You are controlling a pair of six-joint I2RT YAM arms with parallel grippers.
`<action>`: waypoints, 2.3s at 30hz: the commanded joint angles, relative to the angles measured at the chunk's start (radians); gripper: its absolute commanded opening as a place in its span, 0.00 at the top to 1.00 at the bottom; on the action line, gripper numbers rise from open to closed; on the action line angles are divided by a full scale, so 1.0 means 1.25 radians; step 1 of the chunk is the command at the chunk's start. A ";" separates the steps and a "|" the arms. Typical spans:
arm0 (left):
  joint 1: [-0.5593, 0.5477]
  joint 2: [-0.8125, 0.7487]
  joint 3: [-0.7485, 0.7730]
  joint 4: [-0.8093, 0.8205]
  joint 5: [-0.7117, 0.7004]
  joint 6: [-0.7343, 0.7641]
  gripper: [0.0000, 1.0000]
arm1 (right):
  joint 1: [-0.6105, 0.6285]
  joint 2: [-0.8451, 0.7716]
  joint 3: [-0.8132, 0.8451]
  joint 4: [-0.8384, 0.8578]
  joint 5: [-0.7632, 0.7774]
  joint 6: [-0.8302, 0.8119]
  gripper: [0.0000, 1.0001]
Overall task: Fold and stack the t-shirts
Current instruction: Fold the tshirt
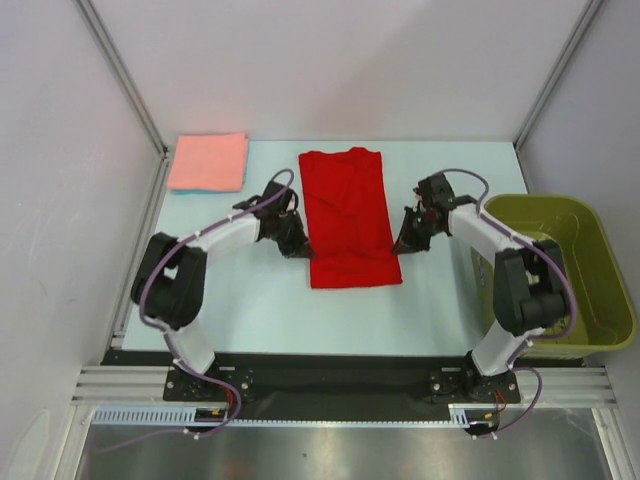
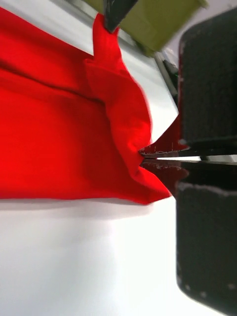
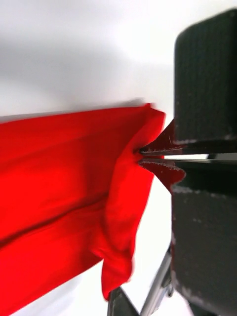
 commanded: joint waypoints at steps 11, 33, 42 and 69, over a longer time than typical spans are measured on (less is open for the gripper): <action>0.112 0.307 0.416 -0.113 0.053 0.083 1.00 | -0.050 0.387 0.525 -0.095 -0.083 -0.073 1.00; 0.156 0.390 0.490 -0.109 0.067 0.088 1.00 | -0.089 0.504 0.637 -0.101 -0.133 -0.072 1.00; 0.167 0.422 0.545 -0.110 0.084 0.084 0.91 | -0.103 0.544 0.683 -0.116 -0.133 -0.071 0.99; -0.034 0.169 0.152 0.109 0.167 0.142 0.86 | 0.078 0.304 0.378 -0.082 -0.213 -0.076 0.88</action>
